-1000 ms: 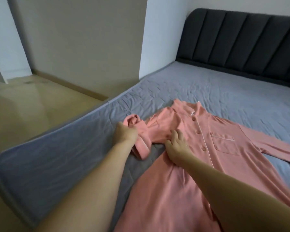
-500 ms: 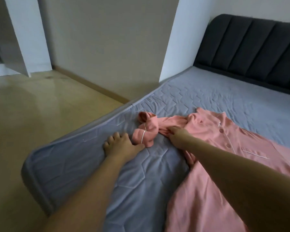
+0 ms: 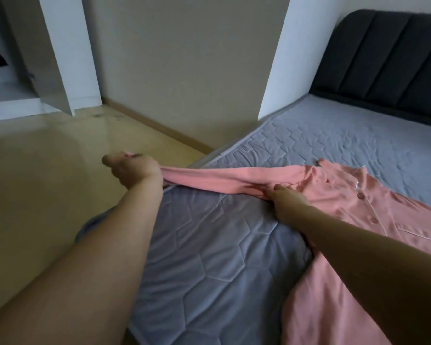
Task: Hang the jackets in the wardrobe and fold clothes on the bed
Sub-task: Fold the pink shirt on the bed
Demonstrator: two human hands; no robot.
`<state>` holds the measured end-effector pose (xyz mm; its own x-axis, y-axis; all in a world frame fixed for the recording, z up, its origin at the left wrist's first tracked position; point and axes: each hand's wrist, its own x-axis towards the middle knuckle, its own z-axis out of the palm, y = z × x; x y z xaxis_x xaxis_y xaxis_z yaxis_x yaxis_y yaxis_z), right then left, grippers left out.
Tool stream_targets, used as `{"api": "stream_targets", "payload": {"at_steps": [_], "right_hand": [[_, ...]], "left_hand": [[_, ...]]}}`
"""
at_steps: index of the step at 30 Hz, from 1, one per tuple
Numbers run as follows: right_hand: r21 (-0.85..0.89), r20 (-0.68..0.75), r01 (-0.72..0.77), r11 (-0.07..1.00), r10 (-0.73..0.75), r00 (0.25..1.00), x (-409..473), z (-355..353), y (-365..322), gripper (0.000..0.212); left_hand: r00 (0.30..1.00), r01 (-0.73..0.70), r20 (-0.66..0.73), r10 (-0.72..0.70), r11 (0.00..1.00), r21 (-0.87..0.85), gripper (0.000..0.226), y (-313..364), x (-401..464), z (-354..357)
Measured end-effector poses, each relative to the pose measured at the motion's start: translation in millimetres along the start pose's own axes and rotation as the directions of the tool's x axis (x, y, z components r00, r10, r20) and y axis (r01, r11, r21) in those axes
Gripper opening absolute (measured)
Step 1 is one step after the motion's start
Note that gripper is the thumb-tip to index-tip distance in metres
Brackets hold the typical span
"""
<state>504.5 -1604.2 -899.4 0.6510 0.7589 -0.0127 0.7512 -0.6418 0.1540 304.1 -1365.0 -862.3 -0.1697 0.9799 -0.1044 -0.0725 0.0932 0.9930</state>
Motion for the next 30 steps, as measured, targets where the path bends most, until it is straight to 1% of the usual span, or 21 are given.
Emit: {"api": "stream_targets", "payload": {"at_steps": [1, 2, 3, 4, 6, 8, 9, 10, 12, 14, 17, 18, 20, 21, 23, 25, 26, 27, 28, 29, 30], "right_hand": [[0.01, -0.003, 0.04, 0.999, -0.04, 0.999, 1, -5, 0, 0.053], [0.038, 0.002, 0.08, 0.996, -0.08, 0.997, 1, -9, 1, 0.052], [0.086, 0.01, 0.11, 0.99, -0.112, 0.994, 1, -13, 2, 0.05], [0.152, 0.004, 0.131, 0.98, -0.134, 0.991, 0, -16, 6, 0.047], [0.356, -0.045, 0.123, 0.926, -0.115, 0.992, -8, -18, 16, 0.035], [0.433, -0.072, 0.066, 0.899, -0.039, 0.997, -15, -13, 38, 0.033], [0.395, -0.042, 0.018, 0.919, -0.001, 0.999, -20, -9, 52, 0.036], [0.318, 0.037, -0.049, 0.947, 0.039, 0.999, -26, -2, 68, 0.04], [0.152, 0.202, -0.167, 0.974, 0.134, 0.97, -41, 18, 99, 0.047], [0.1, 0.301, -0.307, 0.946, 0.266, 0.916, -57, 44, 117, 0.05], [0.126, 0.254, -0.399, 0.908, 0.36, 0.898, -64, 71, 112, 0.051], [0.184, 0.228, -0.439, 0.88, 0.396, 0.889, -60, 73, 109, 0.053], [0.233, 0.225, -0.506, 0.831, 0.46, 0.859, -54, 72, 107, 0.058], [0.202, 0.237, -0.509, 0.837, 0.462, 0.855, -51, 73, 107, 0.059], [0.105, 0.273, -0.499, 0.86, 0.457, 0.846, -45, 73, 109, 0.06], [0.0, 0.324, -0.525, 0.851, 0.496, 0.805, -35, 63, 108, 0.064], [-0.051, 0.338, -0.514, 0.856, 0.499, 0.798, -26, 52, 104, 0.066], [-0.09, 0.332, -0.486, 0.869, 0.486, 0.808, -19, 40, 97, 0.067], [-0.094, 0.27, -0.452, 0.887, 0.46, 0.846, -12, 28, 87, 0.063], [-0.065, 0.142, -0.409, 0.91, 0.414, 0.899, -7, 20, 74, 0.054], [0.015, -0.034, -0.352, 0.936, 0.352, 0.935, -4, 15, 57, 0.045]], "left_hand": [[0.997, -0.07, -0.002, 0.072, 0.969, 0.236, 0.037, -3, -5, -2], [0.983, -0.177, 0.04, 0.178, 0.879, 0.442, 0.045, -10, -13, -3], [0.947, -0.313, 0.119, 0.3, 0.767, 0.56, 0.051, -17, -23, -2], [0.89, -0.451, 0.242, 0.387, 0.659, 0.602, 0.054, -25, -36, 0], [0.715, -0.699, 0.548, 0.434, 0.441, 0.563, 0.054, -42, -65, 14], [0.504, -0.863, 0.784, 0.362, 0.241, 0.444, 0.057, -61, -97, 32], [0.418, -0.908, 0.849, 0.323, 0.172, 0.382, 0.06, -69, -111, 42], [0.356, -0.934, 0.889, 0.289, 0.137, 0.329, 0.062, -76, -124, 51], [0.278, -0.961, 0.928, 0.248, 0.075, 0.268, 0.06, -84, -135, 66], [0.284, -0.953, 0.926, 0.249, -0.03, 0.301, 0.049, -81, -121, 75], [0.404, -0.891, 0.887, 0.222, -0.125, 0.437, 0.032, -65, -76, 79], [0.453, -0.865, 0.872, 0.184, -0.146, 0.48, 0.03, -58, -64, 80], [0.511, -0.826, 0.847, 0.146, -0.188, 0.531, 0.03, -41, -49, 92], [0.539, -0.809, 0.826, 0.165, -0.174, 0.562, 0.028, -33, -45, 100], [0.596, -0.769, 0.749, 0.289, -0.061, 0.636, 0.028, -17, -37, 117], [0.584, -0.768, 0.69, 0.428, 0.015, 0.64, 0.03, -13, -31, 125], [0.564, -0.792, 0.708, 0.425, 0.037, 0.609, 0.029, -16, -33, 125], [0.553, -0.82, 0.752, 0.357, 0.072, 0.568, 0.028, -24, -38, 121], [0.549, -0.836, 0.805, 0.224, 0.125, 0.535, 0.037, -34, -45, 113], [0.544, -0.835, 0.836, 0.07, 0.14, 0.532, 0.056, -45, -52, 101], [0.524, -0.846, 0.852, -0.02, 0.102, 0.523, 0.073, -55, -56, 88]]}}
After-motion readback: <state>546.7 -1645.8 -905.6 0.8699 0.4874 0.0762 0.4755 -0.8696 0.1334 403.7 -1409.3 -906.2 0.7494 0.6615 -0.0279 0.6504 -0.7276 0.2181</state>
